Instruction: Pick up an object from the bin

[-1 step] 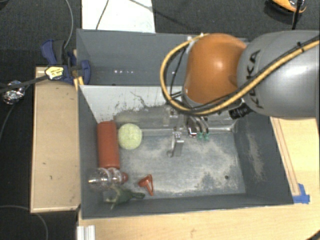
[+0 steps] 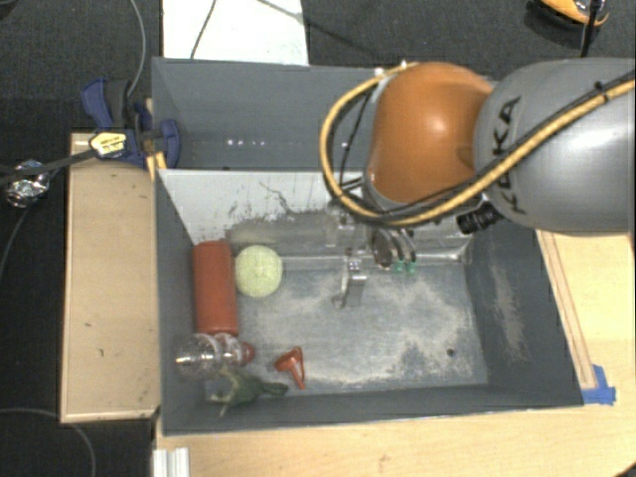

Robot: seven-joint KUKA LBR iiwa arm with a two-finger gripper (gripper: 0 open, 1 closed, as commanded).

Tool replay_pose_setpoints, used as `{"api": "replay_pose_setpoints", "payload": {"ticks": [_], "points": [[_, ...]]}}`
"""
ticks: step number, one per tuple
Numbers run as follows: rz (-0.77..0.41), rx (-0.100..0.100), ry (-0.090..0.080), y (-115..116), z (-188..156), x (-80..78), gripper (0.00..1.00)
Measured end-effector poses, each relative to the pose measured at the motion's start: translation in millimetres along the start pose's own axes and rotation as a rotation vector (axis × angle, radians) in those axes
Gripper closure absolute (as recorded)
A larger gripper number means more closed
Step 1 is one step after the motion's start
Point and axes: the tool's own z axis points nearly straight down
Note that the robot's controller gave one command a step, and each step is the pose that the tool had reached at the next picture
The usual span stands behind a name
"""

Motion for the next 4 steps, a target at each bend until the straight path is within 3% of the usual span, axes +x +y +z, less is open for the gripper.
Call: {"api": "replay_pose_setpoints", "payload": {"ticks": [1, 2, 3, 4], "points": [[-0.017, -0.001, -0.003, 41.1, 62.3, -12.9, 0.0], [-0.046, 0.0, 0.004, 54.7, 84.0, -12.7, 0.0], [-0.189, -0.002, -0.008, 75.6, 83.3, -32.1, 0.0], [-0.01, -0.002, -0.001, 82.7, 140.3, -29.1, 0.0]]}}
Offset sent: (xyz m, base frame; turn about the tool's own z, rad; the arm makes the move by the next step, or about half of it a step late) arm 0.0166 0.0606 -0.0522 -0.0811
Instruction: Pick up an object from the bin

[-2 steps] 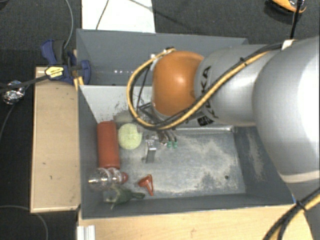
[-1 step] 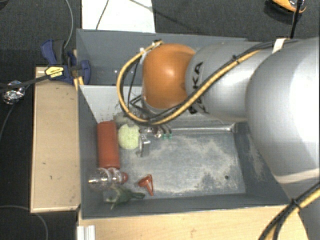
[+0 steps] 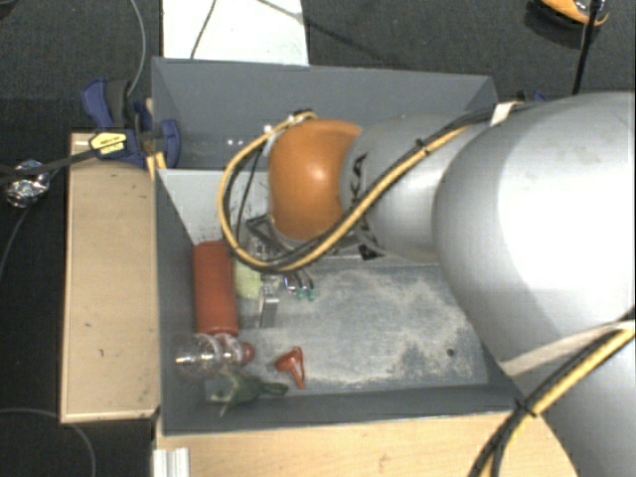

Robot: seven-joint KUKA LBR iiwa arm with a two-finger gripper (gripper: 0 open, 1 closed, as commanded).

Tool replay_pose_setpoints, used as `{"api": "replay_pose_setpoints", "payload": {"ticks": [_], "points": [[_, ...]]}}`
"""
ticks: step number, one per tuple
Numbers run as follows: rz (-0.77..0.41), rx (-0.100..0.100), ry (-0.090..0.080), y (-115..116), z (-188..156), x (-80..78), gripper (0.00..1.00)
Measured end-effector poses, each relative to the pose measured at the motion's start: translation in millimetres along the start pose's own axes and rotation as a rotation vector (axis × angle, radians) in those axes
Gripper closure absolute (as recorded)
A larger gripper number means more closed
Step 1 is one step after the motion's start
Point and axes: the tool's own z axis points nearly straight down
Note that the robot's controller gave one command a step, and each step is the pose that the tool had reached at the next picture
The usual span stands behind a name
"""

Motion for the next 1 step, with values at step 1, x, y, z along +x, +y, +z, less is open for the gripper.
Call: {"api": "replay_pose_setpoints", "payload": {"ticks": [1], "points": [[-0.024, -0.004, -0.018, 0.4, -4.1, -6.0, 1.0]]}}
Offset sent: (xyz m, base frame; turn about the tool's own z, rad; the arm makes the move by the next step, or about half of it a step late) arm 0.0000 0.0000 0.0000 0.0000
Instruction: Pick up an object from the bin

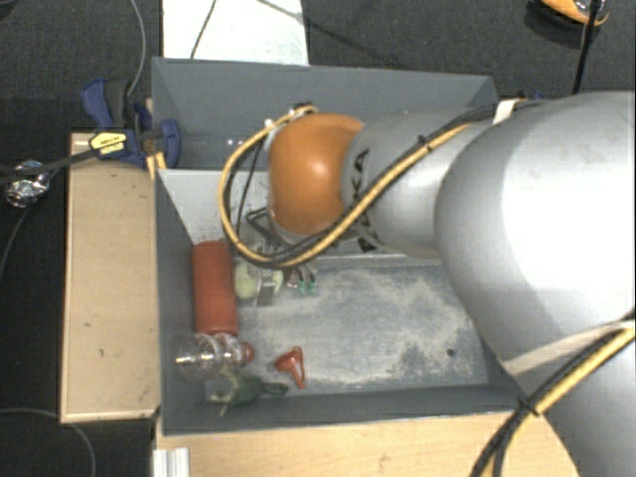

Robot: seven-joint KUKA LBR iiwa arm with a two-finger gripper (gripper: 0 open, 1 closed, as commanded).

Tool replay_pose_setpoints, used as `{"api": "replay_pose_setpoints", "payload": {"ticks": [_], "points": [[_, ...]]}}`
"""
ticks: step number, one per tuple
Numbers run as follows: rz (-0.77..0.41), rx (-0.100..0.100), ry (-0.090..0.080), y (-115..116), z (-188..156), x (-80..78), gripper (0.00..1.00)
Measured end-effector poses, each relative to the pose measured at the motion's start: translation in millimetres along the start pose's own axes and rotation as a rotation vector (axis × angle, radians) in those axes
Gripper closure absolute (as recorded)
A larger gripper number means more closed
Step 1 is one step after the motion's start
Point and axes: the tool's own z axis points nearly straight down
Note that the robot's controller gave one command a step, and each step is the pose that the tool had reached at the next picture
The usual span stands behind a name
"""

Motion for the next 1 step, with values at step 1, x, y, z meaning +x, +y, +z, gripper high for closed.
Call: {"api": "replay_pose_setpoints", "payload": {"ticks": [1], "points": [[0.002, 0.0, 0.0, 0.0, -0.1, 0.0, 1.0]]}}
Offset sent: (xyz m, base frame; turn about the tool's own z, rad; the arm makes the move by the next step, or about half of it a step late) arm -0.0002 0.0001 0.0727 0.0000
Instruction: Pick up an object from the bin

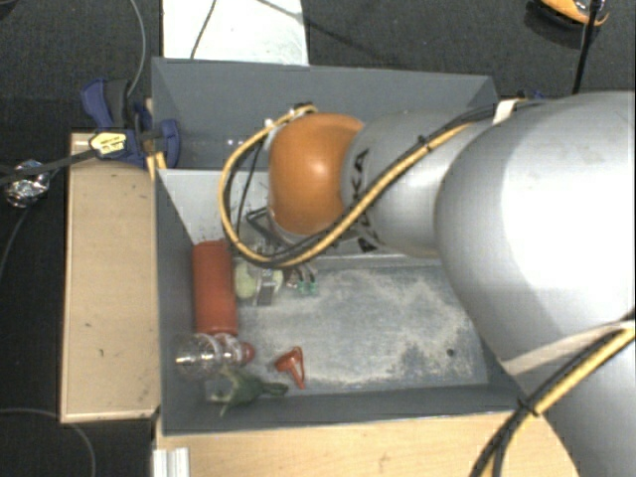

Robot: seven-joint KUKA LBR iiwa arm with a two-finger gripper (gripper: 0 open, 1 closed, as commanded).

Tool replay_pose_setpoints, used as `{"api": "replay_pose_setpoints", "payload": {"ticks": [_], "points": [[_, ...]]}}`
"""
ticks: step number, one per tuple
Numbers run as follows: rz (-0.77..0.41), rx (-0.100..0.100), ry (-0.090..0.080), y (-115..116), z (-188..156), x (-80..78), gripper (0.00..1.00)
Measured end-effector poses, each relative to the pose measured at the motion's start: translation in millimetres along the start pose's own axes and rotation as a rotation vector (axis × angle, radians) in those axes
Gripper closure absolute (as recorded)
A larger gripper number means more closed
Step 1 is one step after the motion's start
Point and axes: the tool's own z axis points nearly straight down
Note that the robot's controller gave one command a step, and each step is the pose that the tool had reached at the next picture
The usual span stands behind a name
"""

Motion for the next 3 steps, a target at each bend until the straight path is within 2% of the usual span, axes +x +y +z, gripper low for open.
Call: {"api": "replay_pose_setpoints", "payload": {"ticks": [1, 2, 3], "points": [[0.002, -0.003, -0.011, 1.2, -77.9, -4.4, 1.0], [0.005, 0.0, 0.002, -0.7, -11.9, 0.1, 1.0], [0.006, -0.007, -0.021, 1.7, -117.5, -7.3, 1.0]]}}
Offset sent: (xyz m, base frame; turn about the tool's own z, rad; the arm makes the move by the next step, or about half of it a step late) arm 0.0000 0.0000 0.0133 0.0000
